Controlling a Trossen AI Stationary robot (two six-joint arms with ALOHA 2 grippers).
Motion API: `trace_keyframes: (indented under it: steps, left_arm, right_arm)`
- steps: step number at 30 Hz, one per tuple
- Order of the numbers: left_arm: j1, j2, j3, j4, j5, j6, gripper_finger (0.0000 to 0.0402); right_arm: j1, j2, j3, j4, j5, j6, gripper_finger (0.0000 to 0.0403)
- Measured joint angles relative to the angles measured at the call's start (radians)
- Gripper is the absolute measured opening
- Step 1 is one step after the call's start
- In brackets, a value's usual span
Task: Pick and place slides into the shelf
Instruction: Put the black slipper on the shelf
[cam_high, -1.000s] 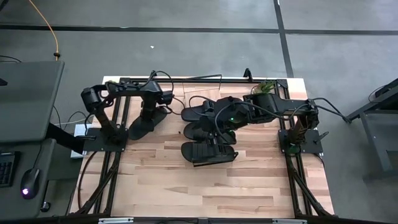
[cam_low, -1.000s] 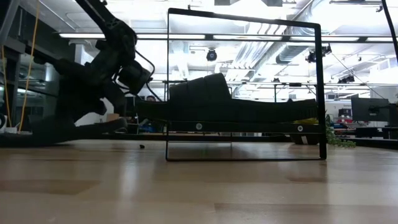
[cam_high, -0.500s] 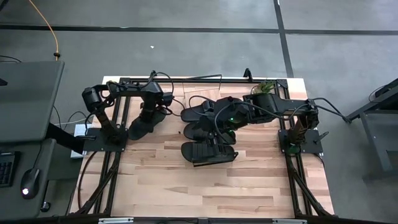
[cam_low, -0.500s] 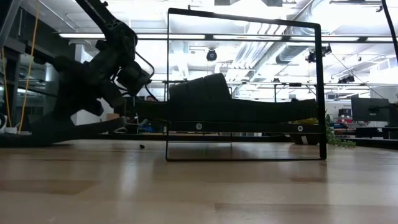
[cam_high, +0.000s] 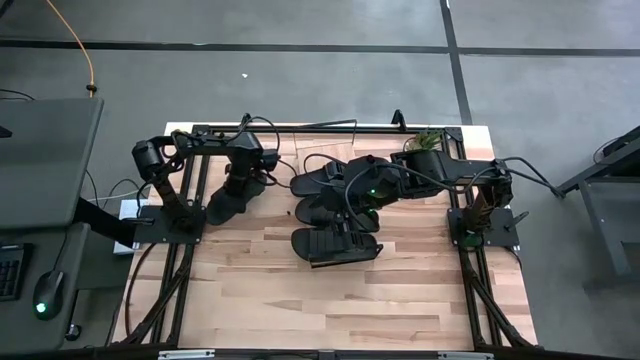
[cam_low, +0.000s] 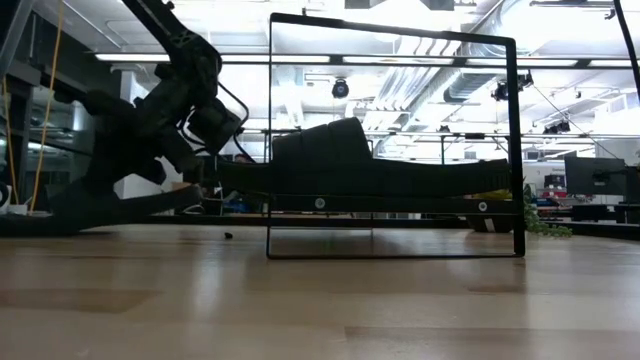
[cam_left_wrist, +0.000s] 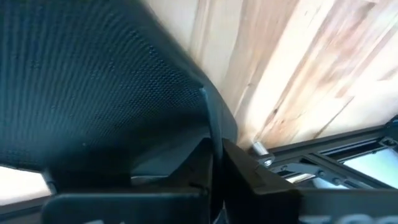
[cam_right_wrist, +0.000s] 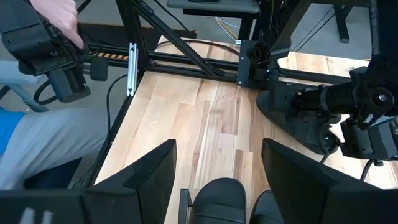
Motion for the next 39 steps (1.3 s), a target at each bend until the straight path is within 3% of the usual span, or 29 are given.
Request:
trace_keyframes:
  steps: [9, 21, 28, 39]
  left_arm:
    - [0.000, -0.001, 0.135, -0.084, -0.082, -0.023, 0.0003]
    - [0.000, -0.036, 0.351, -0.093, -0.054, -0.081, 0.0002]
    - [0.000, -0.162, 0.488, 0.019, 0.110, -0.170, 0.0001]
    - [0.000, -0.408, 0.516, 0.299, 0.188, -0.456, 0.0000]
  right_arm:
    - [0.000, 0.000, 0.000, 0.000, 0.000, 0.000, 0.0227]
    - [0.000, 0.000, 0.000, 0.000, 0.000, 0.000, 0.0227]
    - [0.000, 0.000, 0.000, 0.000, 0.000, 0.004, 0.0227]
    - [0.000, 0.000, 0.000, 0.011, 0.000, 0.005, 0.0227]
